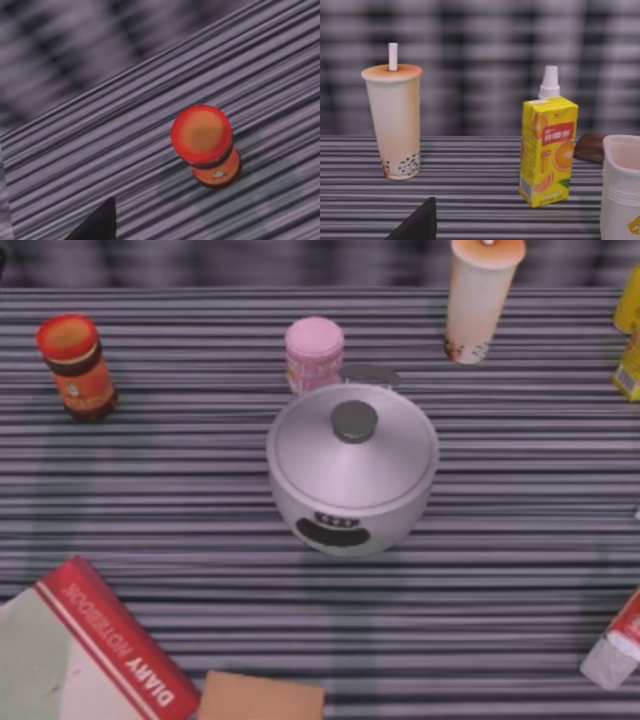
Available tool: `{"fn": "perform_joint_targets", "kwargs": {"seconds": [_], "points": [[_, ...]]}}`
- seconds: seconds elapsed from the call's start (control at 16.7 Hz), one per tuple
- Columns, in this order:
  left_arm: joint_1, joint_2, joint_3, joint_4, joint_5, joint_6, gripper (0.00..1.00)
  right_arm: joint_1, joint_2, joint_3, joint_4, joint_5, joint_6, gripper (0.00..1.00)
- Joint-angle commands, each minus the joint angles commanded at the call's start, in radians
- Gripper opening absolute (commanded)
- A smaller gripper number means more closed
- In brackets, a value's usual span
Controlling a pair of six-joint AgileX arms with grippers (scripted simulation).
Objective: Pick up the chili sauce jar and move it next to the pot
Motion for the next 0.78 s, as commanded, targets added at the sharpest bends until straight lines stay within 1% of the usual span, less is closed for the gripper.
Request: {"fn": "perform_joint_targets", "kwargs": {"seconds": [0.42,0.6,0.78], "points": [[0.021,0.591,0.685,-0.282,0.062,0.232,1.00,0.000,0.000,0.000,0.000,0.000,0.000,1.00],[0.029,0.832,0.910,-0.410,0.081,0.312,1.00,0.000,0.000,0.000,0.000,0.000,0.000,1.00],[0.037,1.044,1.079,-0.530,0.094,0.375,1.00,0.000,0.000,0.000,0.000,0.000,0.000,1.00]]}}
